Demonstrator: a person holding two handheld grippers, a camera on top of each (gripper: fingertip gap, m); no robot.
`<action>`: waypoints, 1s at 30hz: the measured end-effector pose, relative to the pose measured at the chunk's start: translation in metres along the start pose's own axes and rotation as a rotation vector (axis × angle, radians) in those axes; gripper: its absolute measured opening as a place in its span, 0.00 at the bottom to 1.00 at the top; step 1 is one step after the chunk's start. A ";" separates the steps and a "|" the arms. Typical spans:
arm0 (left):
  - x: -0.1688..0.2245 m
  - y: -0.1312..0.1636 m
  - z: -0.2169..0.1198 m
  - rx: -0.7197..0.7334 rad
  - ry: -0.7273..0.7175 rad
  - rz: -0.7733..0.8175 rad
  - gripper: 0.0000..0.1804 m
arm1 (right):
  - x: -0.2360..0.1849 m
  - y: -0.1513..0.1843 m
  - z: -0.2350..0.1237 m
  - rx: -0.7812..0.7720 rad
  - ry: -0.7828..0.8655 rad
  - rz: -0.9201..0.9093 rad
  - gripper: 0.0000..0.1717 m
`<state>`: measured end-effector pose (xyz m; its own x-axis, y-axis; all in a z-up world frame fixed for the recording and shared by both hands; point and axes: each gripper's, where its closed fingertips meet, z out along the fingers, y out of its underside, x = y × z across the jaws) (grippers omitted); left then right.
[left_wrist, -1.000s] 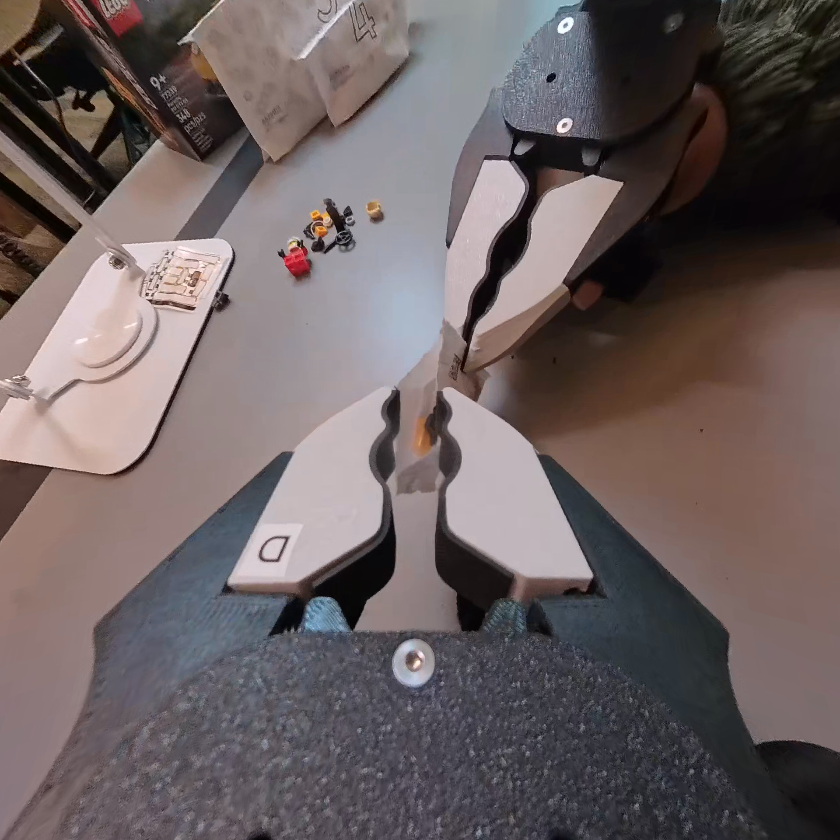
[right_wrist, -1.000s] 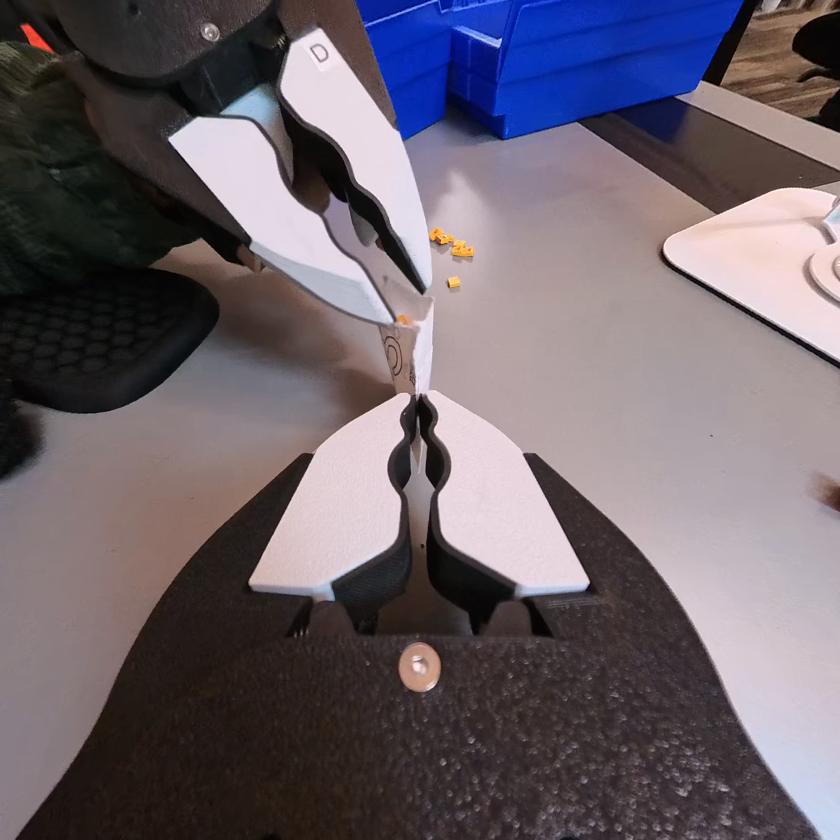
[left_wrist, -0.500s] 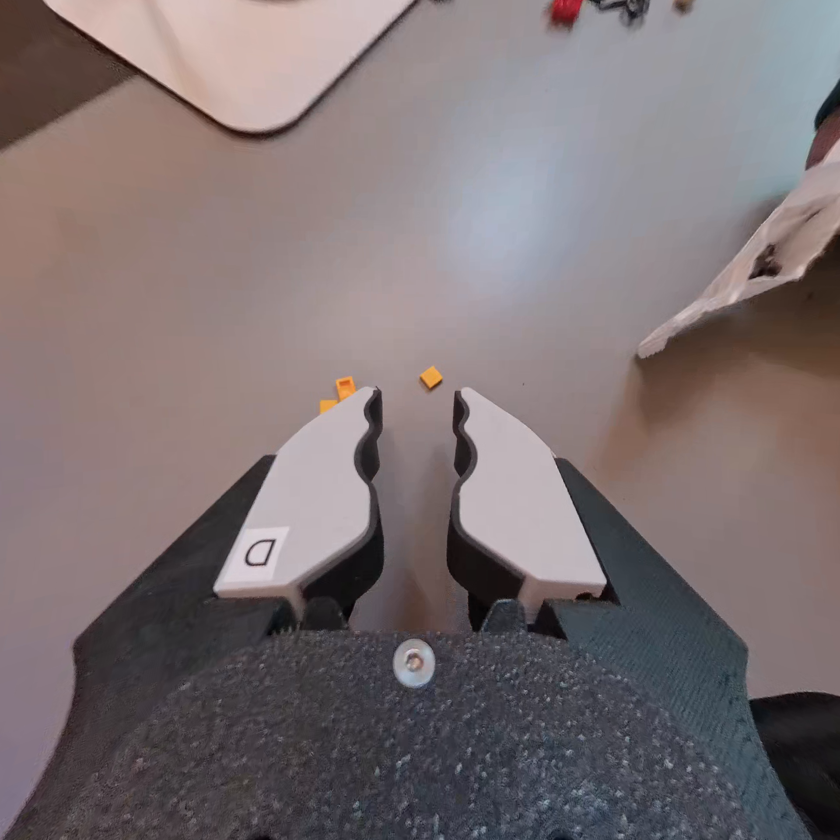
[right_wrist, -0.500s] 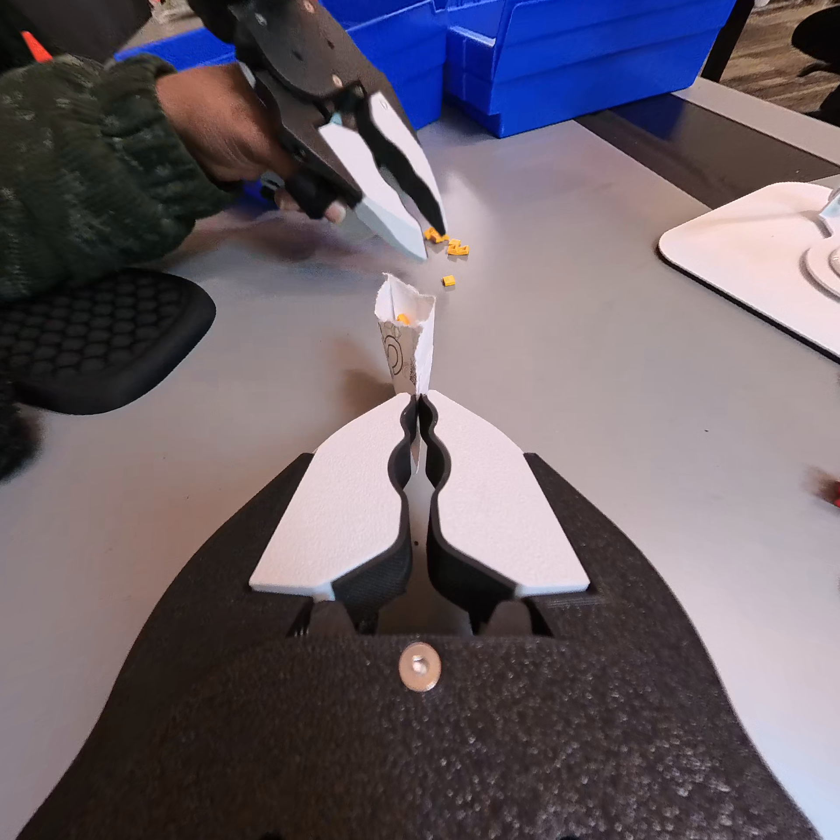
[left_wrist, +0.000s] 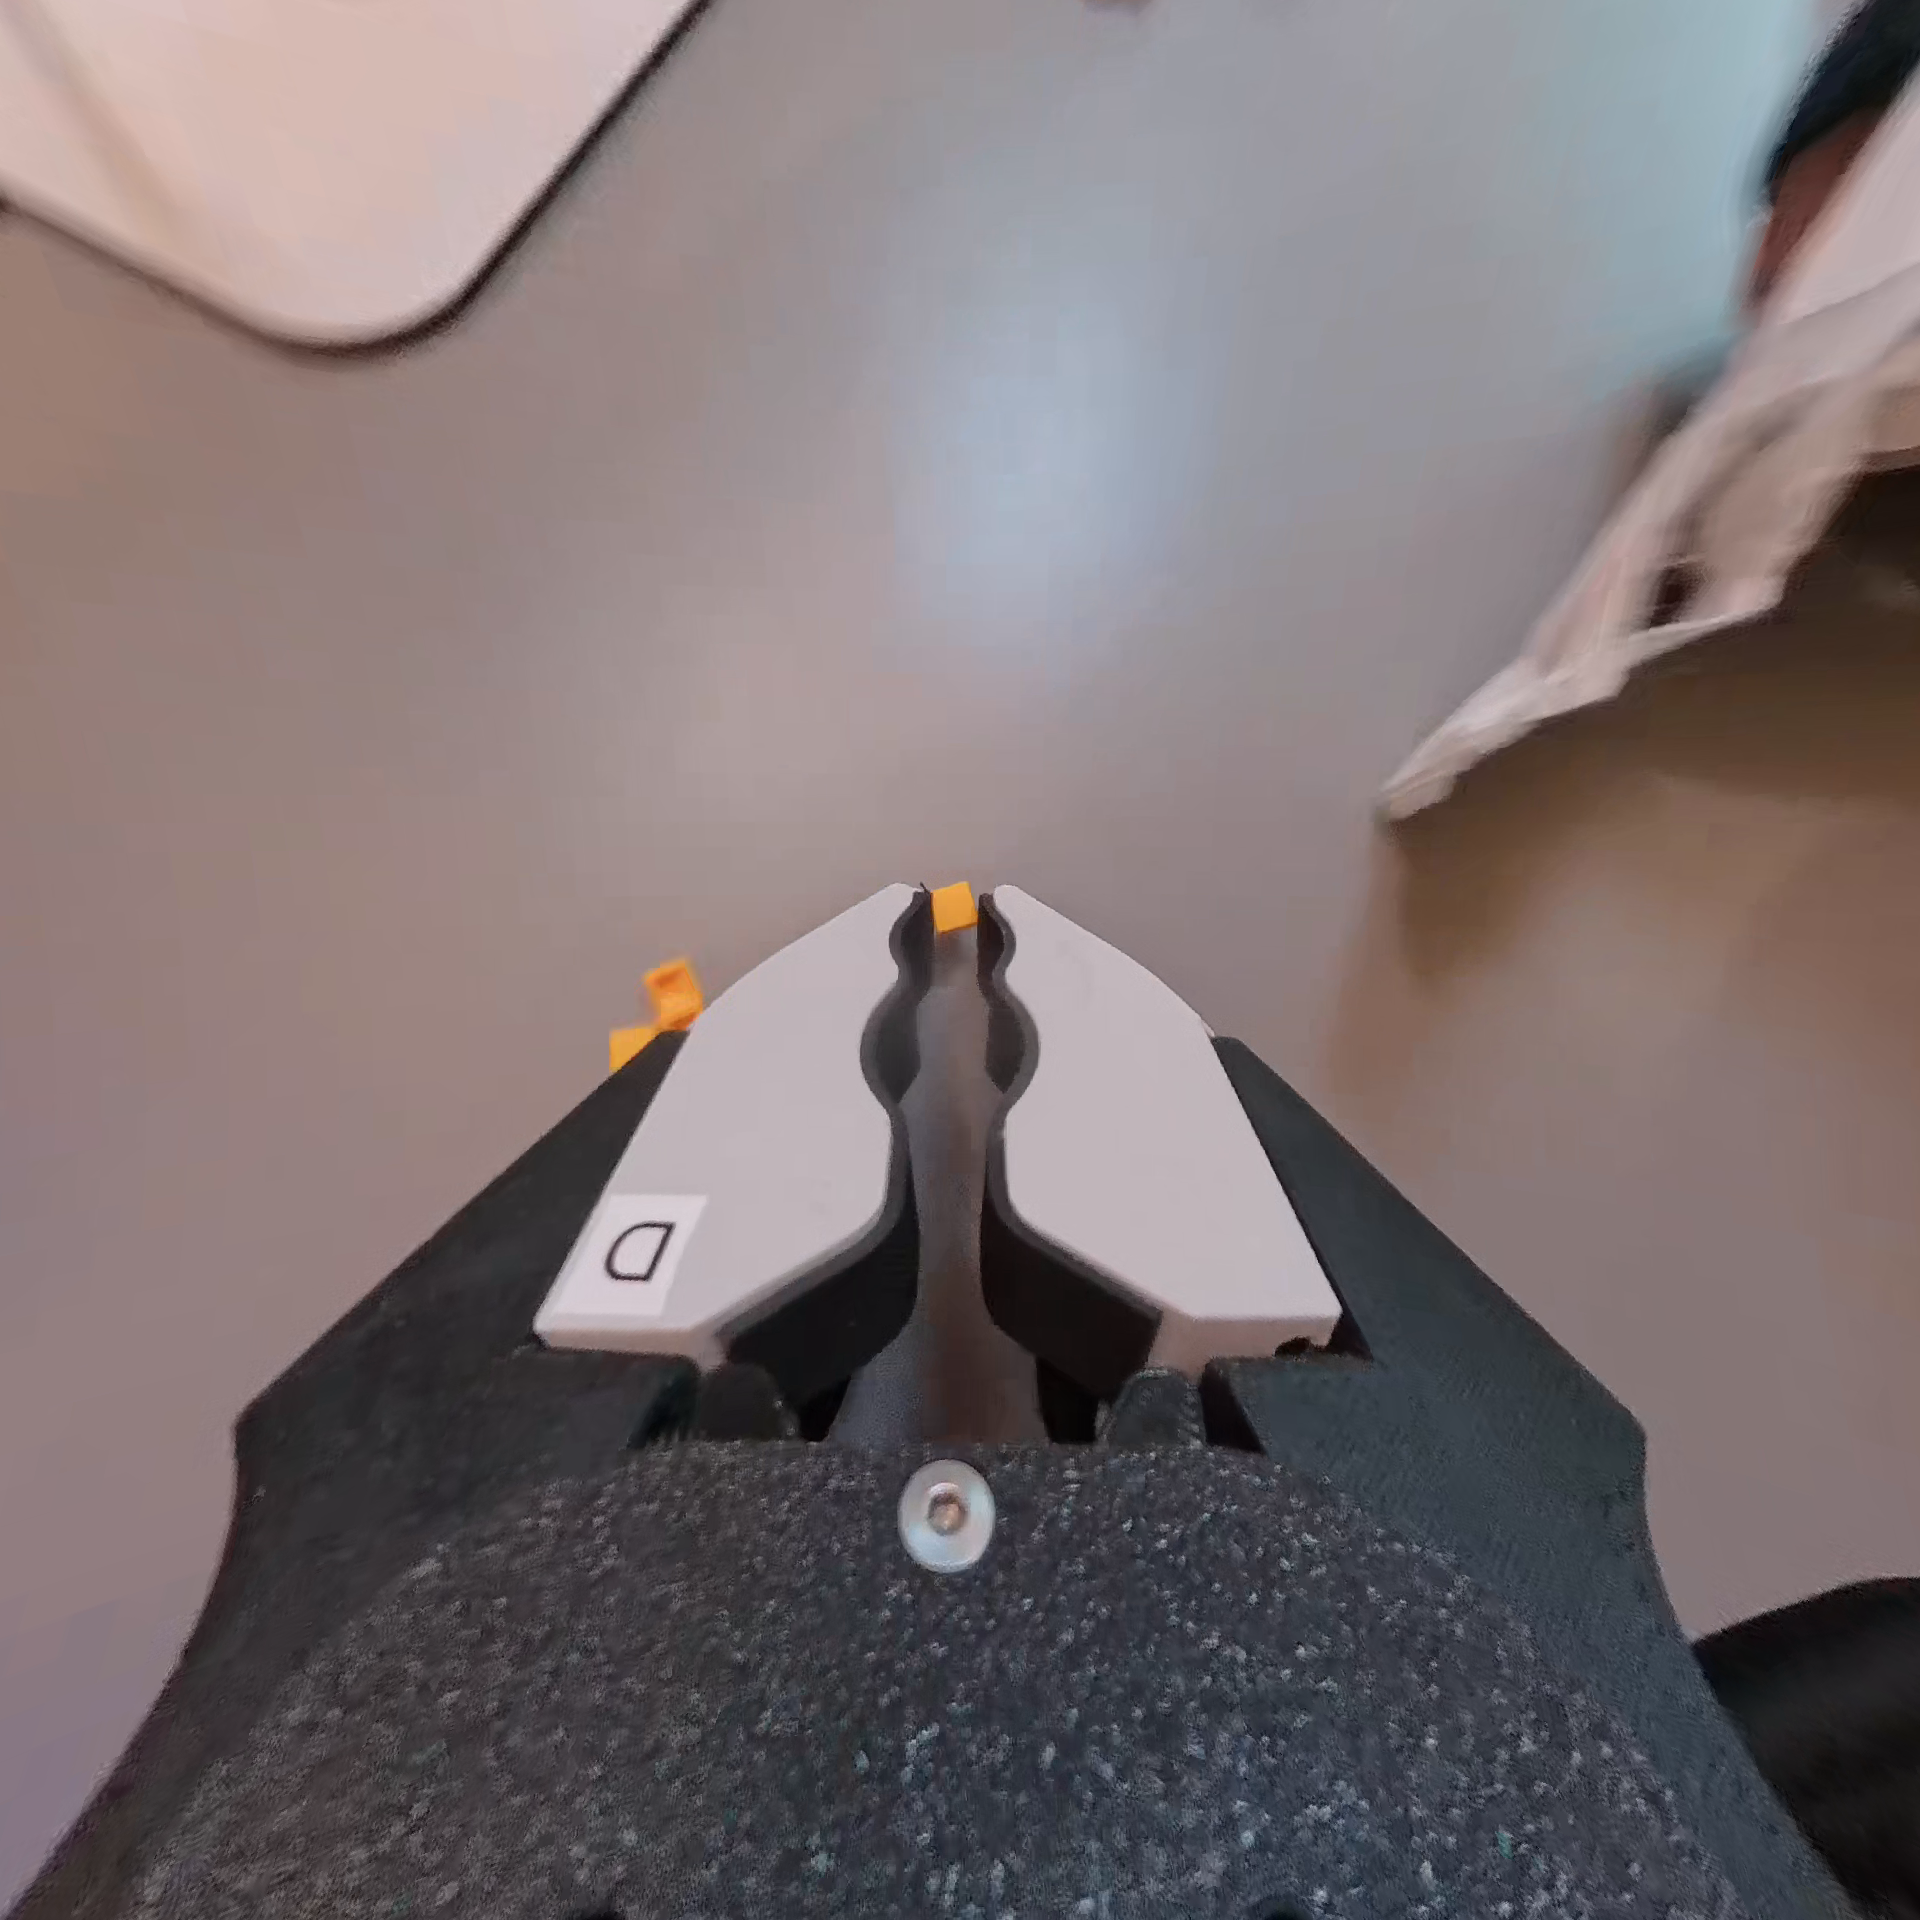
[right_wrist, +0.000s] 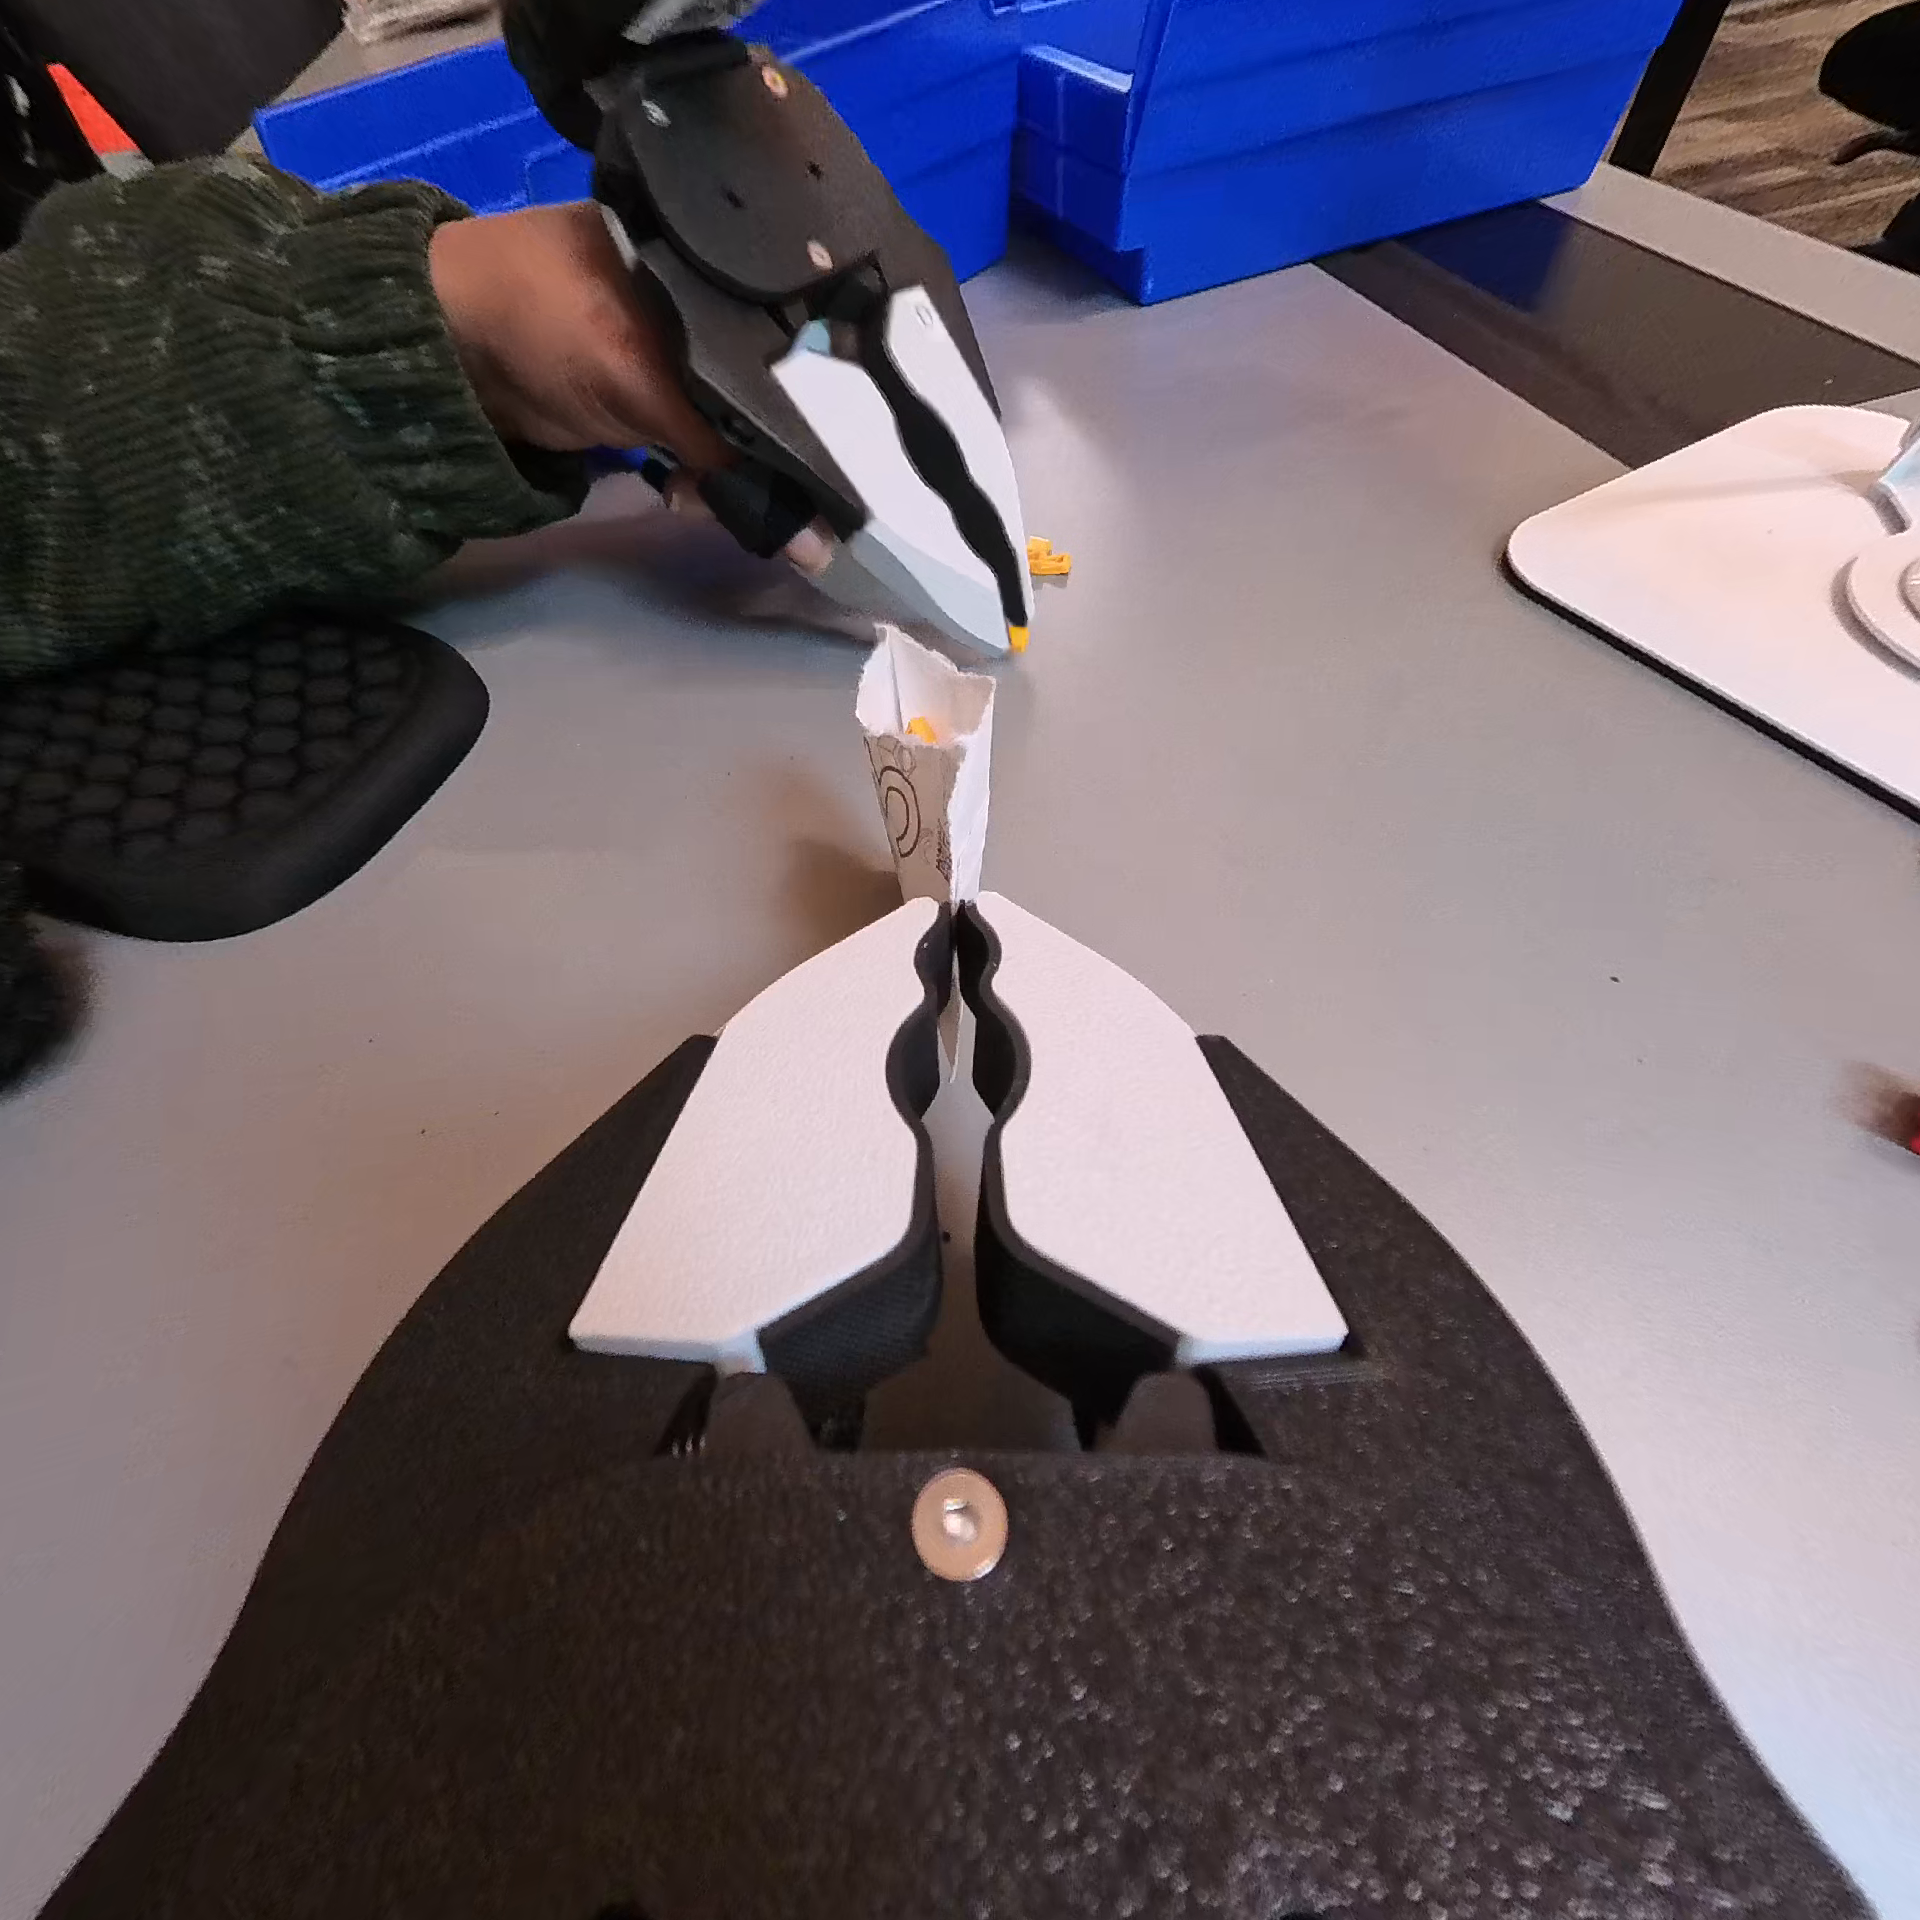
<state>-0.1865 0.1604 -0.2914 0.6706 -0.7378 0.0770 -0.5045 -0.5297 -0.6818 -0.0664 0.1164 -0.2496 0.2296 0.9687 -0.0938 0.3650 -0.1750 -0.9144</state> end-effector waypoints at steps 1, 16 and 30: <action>0.011 -0.012 -0.005 0.062 0.032 0.026 0.04 | 0.000 0.001 0.000 -0.004 0.002 0.000 0.00; 0.088 -0.062 -0.016 0.205 0.022 0.410 0.14 | -0.001 -0.001 0.001 0.002 0.000 0.000 0.00; -0.060 0.020 -0.028 0.061 -0.231 -0.152 0.19 | 0.003 -0.002 -0.001 0.014 0.004 0.016 0.00</action>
<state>-0.2517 0.1820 -0.2890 0.8455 -0.5337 0.0187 -0.3600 -0.5955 -0.7182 -0.0654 0.1190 -0.2478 0.2390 0.9651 -0.1070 0.3485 -0.1881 -0.9182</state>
